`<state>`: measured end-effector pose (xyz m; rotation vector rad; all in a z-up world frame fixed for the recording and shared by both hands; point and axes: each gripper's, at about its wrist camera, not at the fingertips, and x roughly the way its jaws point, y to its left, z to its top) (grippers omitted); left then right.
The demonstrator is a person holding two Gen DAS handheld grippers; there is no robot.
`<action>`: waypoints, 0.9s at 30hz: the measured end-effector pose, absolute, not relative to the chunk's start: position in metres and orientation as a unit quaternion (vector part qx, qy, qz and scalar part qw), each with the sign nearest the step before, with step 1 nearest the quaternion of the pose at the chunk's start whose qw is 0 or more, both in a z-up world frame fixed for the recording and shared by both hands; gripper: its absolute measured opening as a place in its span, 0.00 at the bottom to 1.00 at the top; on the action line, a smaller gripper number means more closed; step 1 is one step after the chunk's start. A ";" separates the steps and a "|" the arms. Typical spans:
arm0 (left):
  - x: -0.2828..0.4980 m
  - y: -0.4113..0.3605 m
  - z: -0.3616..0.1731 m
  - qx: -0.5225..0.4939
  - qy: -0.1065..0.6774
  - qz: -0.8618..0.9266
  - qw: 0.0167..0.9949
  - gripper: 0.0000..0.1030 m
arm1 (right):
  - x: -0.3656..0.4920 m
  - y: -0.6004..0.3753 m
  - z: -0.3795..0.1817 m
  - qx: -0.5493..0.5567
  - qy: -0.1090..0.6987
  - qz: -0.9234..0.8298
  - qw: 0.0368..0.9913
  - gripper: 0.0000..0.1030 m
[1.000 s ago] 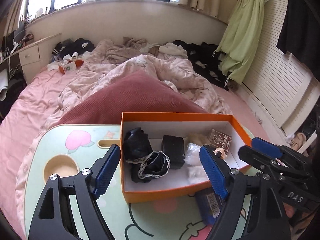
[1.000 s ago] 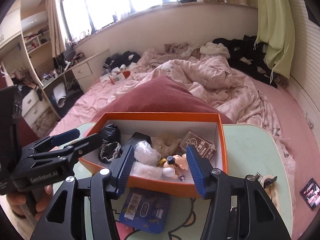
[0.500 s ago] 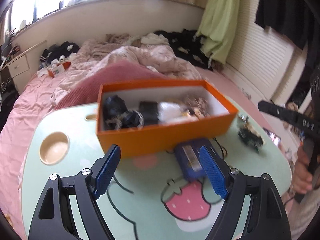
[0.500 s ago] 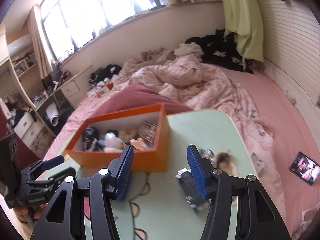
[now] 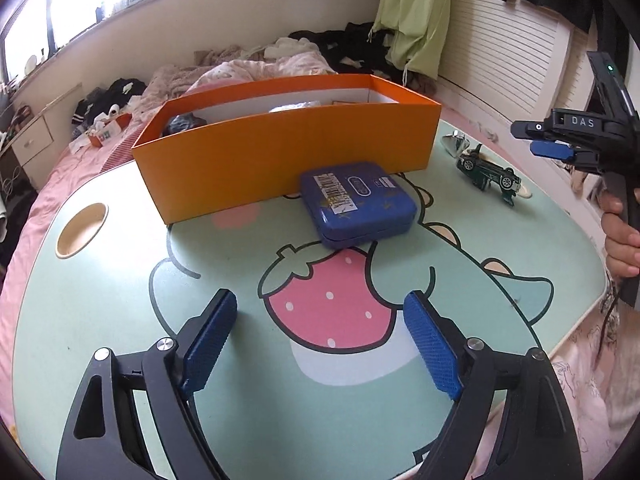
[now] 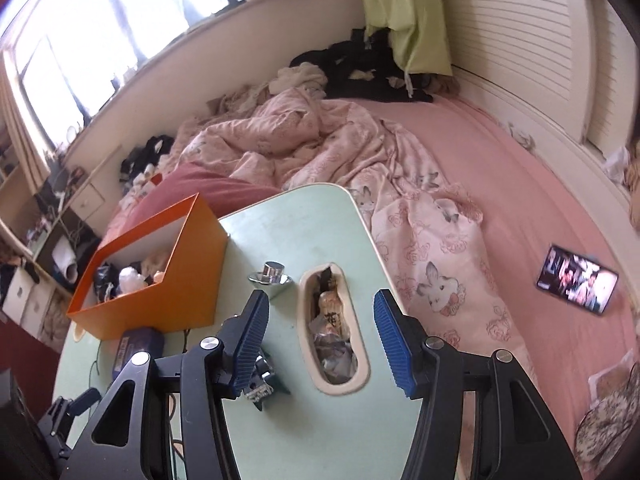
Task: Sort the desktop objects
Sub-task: 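Grasp the black toy car with the right gripper, then carry the black toy car over the orange box and release it, right gripper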
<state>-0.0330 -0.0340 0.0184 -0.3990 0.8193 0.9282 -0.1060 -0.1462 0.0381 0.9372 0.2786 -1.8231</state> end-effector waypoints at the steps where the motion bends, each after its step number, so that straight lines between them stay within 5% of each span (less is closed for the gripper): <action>1: -0.033 -0.035 0.019 -0.185 0.380 0.432 0.797 0.83 | -0.098 -0.152 0.040 0.383 0.136 -0.750 0.521 0.53; 8: -0.036 -0.036 0.018 -0.173 0.375 0.419 0.809 0.84 | -0.033 -0.185 0.001 0.338 0.312 -0.715 0.526 0.48; 10: -0.037 -0.036 0.017 -0.171 0.375 0.419 0.809 0.84 | -0.028 -0.186 -0.003 0.334 0.309 -0.719 0.526 0.27; 23: -0.038 -0.034 0.016 -0.173 0.374 0.415 0.811 0.88 | 0.059 -0.229 0.105 0.211 0.218 -0.709 0.637 0.27; 24: -0.038 -0.034 0.016 -0.173 0.374 0.415 0.811 0.88 | 0.069 -0.244 0.106 0.204 0.219 -0.707 0.640 0.30; 25: -0.038 -0.034 0.016 -0.173 0.374 0.415 0.811 0.88 | 0.073 -0.257 0.103 0.203 0.225 -0.713 0.632 0.49; 27: -0.039 -0.034 0.016 -0.173 0.374 0.414 0.812 0.88 | 0.073 -0.275 0.091 0.209 0.241 -0.736 0.597 0.71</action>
